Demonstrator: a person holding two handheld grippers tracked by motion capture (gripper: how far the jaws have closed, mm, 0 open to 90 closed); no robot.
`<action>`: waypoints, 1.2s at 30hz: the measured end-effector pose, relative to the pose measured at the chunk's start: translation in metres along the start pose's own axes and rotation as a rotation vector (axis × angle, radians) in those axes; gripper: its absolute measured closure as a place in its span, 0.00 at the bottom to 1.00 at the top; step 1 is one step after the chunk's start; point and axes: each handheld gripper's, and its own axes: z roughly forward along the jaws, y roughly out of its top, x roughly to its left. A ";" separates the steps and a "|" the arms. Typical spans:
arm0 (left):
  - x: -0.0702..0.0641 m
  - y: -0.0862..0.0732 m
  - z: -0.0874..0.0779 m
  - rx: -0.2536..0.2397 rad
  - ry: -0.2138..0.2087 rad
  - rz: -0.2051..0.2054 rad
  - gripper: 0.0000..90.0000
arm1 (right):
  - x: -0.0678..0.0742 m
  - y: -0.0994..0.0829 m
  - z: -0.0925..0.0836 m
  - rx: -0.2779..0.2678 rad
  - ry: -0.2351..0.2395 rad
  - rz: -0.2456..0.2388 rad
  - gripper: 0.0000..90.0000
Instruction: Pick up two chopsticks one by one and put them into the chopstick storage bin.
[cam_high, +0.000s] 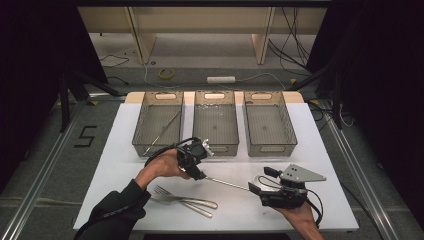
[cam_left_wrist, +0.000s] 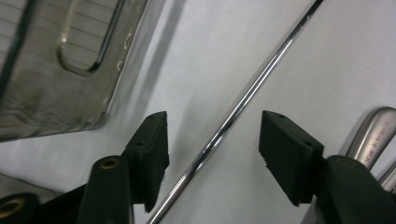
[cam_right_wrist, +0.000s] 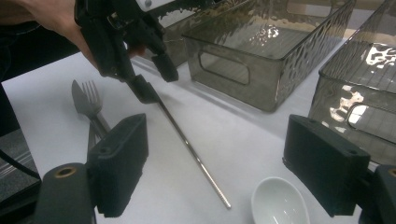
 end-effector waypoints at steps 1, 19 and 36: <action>-0.001 0.000 0.002 0.000 -0.002 -0.001 0.50 | 0.000 0.000 0.000 0.000 0.000 0.000 0.25; -0.001 0.000 0.019 0.075 -0.029 0.037 0.67 | 0.000 0.000 0.000 0.001 -0.002 -0.004 0.26; -0.006 0.001 0.020 0.115 -0.030 0.094 0.80 | 0.001 0.000 -0.001 0.004 -0.004 -0.006 0.26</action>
